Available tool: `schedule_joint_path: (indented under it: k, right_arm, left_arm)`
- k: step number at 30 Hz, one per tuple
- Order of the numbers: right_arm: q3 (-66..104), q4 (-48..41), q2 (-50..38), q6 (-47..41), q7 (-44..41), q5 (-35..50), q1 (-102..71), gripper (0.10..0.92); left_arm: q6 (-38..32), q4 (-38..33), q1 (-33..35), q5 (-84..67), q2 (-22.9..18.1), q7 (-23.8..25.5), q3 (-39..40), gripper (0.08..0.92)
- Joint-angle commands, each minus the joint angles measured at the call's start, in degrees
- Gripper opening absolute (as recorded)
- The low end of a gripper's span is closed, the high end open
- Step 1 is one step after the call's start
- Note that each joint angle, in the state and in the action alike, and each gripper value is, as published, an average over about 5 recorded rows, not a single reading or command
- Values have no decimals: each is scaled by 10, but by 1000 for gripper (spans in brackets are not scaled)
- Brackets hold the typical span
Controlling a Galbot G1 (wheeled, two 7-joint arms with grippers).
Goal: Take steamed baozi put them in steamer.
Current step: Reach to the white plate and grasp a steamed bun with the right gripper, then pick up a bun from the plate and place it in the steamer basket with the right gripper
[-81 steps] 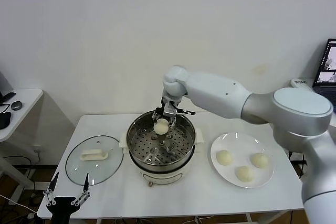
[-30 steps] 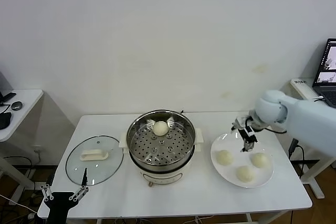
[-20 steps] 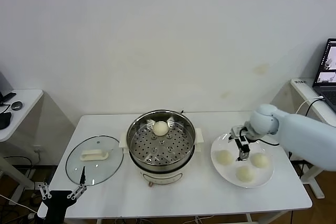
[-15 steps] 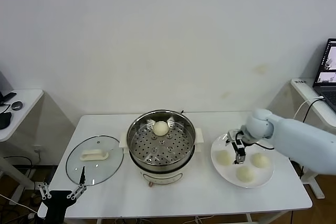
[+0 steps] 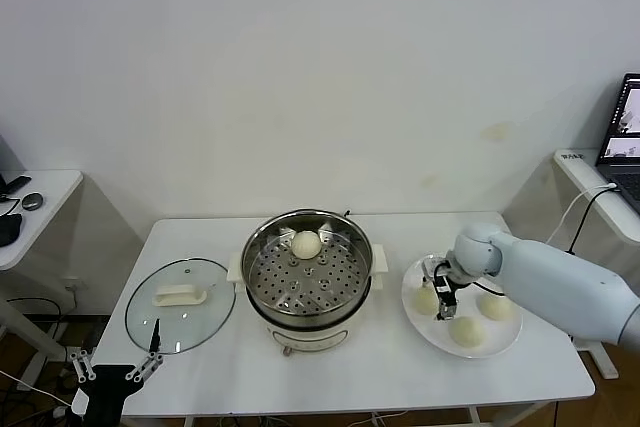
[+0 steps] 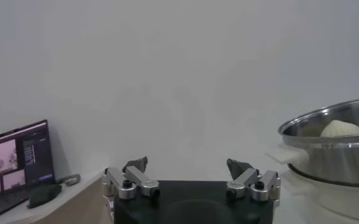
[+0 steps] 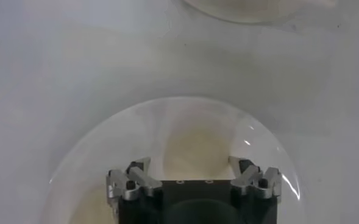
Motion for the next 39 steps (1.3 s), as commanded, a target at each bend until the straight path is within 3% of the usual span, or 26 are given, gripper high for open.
schedule_joint_path:
  k: [1,10,16,22,30,39]
  right_arm:
    - [11,-10,6,-1,-11,-10,-6,638]
    - [10,3,-9,1,-12,-3,20,455]
    - [-13,38,-48,-3,-15,43,108,435]
    - [-129,97,-61,-43,-5,178,317,445]
    - [-263,192,29,-159,39,379,533,458]
    - [-249,165,208,-234,123,474,457,458]
  left_arm:
    - [0,0,1,-1,0,0,-1,823]
    - [-3,-2,2,0,-1,-1,-3,823]
    - [-3,-4,-1,-1,1,-1,0,823]
    - [1,-7,-11,-2,8,1,6,823]
    - [11,-5,-38,-8,20,4,17,823]
    - [10,4,-46,-14,30,4,14,823]
